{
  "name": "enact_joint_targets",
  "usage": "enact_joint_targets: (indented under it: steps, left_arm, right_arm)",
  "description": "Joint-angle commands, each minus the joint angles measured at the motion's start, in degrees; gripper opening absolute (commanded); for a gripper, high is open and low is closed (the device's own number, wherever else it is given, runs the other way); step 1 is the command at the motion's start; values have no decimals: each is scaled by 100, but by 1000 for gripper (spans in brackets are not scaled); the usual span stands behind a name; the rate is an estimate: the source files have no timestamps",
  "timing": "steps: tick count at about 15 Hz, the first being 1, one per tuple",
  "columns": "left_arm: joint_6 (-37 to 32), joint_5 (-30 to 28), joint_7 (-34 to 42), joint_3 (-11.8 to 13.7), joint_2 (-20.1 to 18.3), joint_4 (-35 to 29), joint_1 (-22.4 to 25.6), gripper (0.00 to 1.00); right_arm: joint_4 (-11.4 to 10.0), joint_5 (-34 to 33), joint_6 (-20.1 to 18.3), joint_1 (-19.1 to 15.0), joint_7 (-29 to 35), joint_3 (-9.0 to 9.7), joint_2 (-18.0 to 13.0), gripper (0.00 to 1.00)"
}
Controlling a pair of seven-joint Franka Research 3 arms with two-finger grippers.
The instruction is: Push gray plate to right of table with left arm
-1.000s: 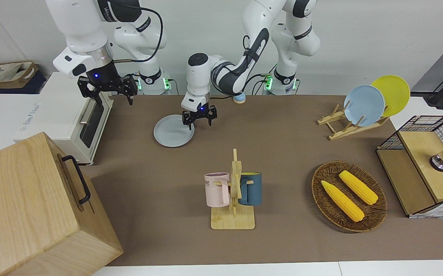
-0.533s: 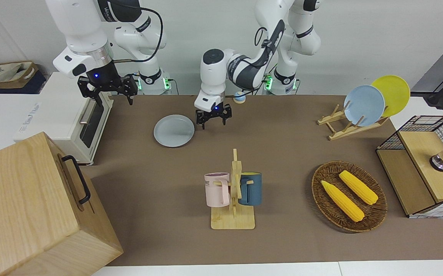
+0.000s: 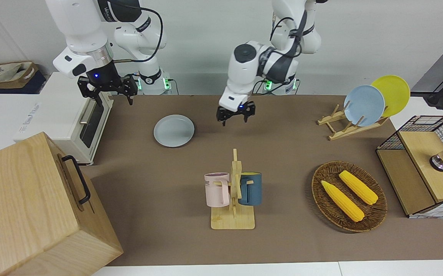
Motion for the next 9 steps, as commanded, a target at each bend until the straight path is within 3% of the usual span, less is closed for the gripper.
enact_joint_targets:
  steps: [1, 5, 9]
  left_arm:
    - [-202, -85, 743, -23, -303, -167, 544, 991]
    - [-475, -59, 1973, 82, -566, -79, 1256, 991]
    - [-773, -41, 2922, 591, -707, 61, 1390, 991]
  right_arm:
    - [8, 40, -59, -4, 18, -1, -33, 983]
    - [8, 40, -59, -4, 18, -1, -33, 983]
    - [16, 40, -59, -4, 18, -1, -33, 983]
